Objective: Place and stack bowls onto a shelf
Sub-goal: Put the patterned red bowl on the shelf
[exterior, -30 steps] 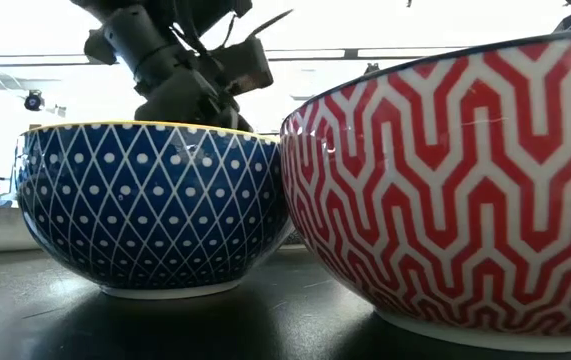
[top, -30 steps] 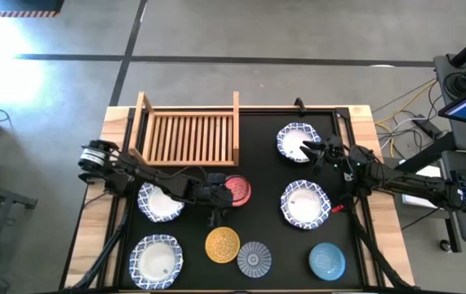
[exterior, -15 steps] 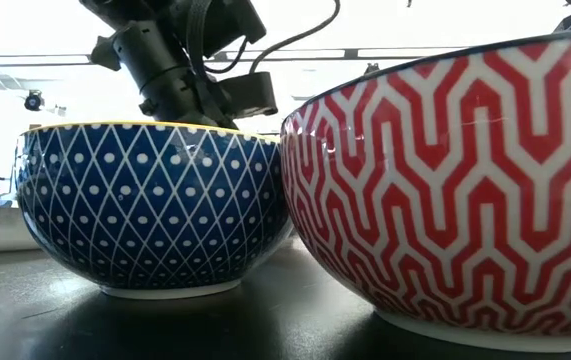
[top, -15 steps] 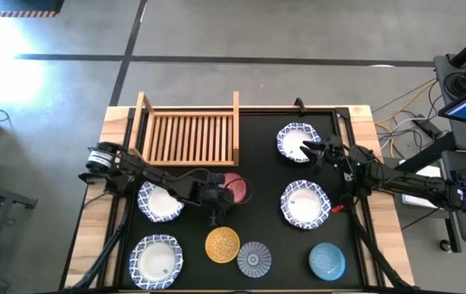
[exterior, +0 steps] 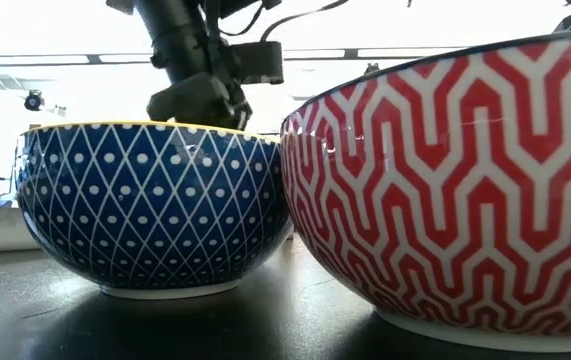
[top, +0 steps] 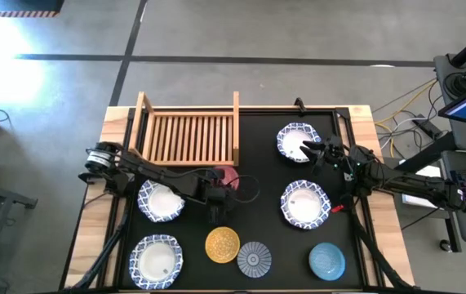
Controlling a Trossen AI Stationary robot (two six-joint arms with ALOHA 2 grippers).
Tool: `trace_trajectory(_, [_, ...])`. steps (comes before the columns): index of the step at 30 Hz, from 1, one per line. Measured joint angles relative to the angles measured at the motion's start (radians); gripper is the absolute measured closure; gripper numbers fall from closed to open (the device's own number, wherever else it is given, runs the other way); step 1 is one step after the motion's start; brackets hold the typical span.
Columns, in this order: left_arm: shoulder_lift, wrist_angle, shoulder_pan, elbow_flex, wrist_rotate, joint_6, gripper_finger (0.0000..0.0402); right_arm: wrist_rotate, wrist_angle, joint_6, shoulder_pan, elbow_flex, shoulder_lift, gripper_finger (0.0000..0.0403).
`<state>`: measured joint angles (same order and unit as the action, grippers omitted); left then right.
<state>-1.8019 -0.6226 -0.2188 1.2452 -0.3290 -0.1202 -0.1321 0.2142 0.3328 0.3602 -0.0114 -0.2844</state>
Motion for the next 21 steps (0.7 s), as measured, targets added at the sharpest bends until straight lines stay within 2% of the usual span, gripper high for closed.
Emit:
trace_trajectory(4, [0.007, -0.163, 0.008, 0.056, -0.091, -0.035, 0.0390, 0.000, 0.000, 0.000, 0.000, 0.000, 0.000, 0.0264])
trace_trajectory(8, [0.072, -0.212, 0.039, 0.025, -0.124, -0.099, 0.0390, 0.000, 0.000, 0.000, 0.000, 0.000, 0.000, 0.0264])
trace_trajectory(14, [0.252, -0.217, 0.121, -0.143, -0.129, -0.181, 0.0391, 0.000, 0.000, 0.000, 0.000, 0.000, 0.000, 0.0264])
trace_trajectory(21, [0.471, -0.209, 0.295, -0.367, -0.165, -0.283, 0.0391, 0.000, 0.000, 0.000, 0.000, 0.000, 0.000, 0.0264])
